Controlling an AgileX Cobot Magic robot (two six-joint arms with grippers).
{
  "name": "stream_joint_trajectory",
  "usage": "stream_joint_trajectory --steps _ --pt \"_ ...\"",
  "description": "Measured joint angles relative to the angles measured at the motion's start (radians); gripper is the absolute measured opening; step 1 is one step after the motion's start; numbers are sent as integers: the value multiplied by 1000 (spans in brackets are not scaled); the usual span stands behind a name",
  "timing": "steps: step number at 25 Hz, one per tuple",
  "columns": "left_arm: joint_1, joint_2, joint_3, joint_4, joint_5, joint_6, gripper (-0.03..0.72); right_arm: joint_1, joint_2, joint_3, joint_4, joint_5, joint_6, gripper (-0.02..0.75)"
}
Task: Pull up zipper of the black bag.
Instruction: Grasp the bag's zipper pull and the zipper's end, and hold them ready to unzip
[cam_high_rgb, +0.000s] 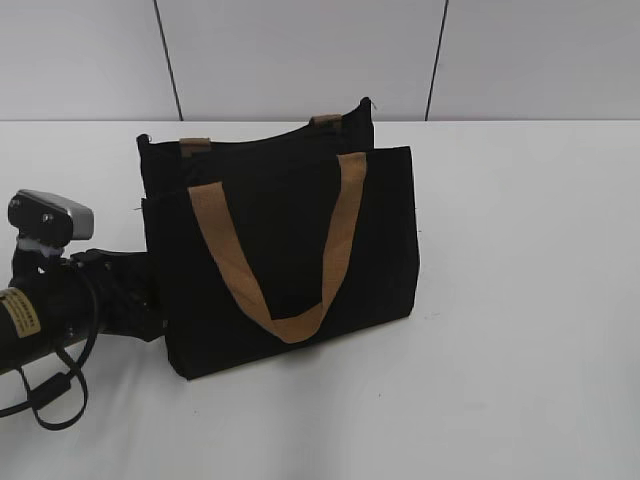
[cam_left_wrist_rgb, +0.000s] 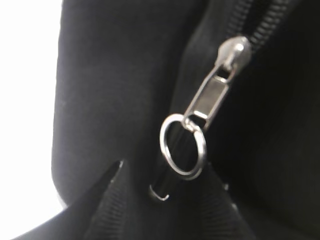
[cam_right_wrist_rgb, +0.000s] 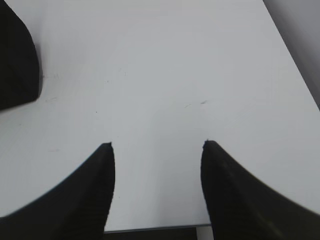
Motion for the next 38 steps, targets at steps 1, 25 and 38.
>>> stream_joint_trajectory --steps 1,25,38 --pt "0 0 0 1 5 0 347 0 0 0 0 0 -5 433" --pt "0 -69 7 -18 42 -1 -6 0 0 0 0 0 -5 433" --pt "0 -573 11 -85 439 -1 -7 0 0 0 0 0 -5 433"
